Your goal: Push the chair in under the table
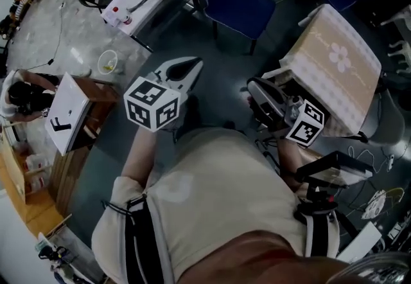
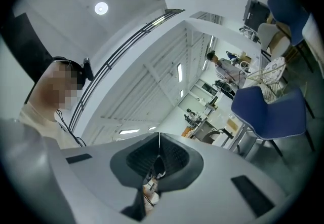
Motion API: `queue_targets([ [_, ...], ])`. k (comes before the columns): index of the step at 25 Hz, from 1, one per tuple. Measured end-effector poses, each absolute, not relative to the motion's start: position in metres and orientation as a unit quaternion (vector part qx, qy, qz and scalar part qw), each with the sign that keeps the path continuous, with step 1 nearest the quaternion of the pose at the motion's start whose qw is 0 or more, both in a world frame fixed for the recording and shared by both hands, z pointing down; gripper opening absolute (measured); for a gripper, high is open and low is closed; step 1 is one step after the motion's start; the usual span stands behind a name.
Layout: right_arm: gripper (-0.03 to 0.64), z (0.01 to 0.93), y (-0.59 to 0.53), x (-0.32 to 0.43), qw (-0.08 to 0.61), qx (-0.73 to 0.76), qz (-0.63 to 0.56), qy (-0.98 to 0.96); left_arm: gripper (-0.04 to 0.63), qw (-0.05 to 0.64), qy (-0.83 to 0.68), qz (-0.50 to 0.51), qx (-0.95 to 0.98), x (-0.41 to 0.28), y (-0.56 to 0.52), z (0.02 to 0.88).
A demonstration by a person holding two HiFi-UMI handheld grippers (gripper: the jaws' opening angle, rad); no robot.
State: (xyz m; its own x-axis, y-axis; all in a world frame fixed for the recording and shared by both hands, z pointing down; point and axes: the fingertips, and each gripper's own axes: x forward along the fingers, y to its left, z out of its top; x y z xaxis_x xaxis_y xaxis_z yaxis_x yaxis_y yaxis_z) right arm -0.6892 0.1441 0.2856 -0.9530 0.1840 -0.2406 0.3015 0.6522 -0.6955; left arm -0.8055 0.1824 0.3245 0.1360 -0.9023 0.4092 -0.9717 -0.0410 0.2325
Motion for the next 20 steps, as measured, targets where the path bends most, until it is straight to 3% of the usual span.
queue_targets([
  [20, 0.012, 0.285, 0.16, -0.884, 0.015, 0.061, -0.385, 0.921, 0.006, 0.239, -0.626, 0.008, 0.742, -1.006, 0.186, 0.327],
])
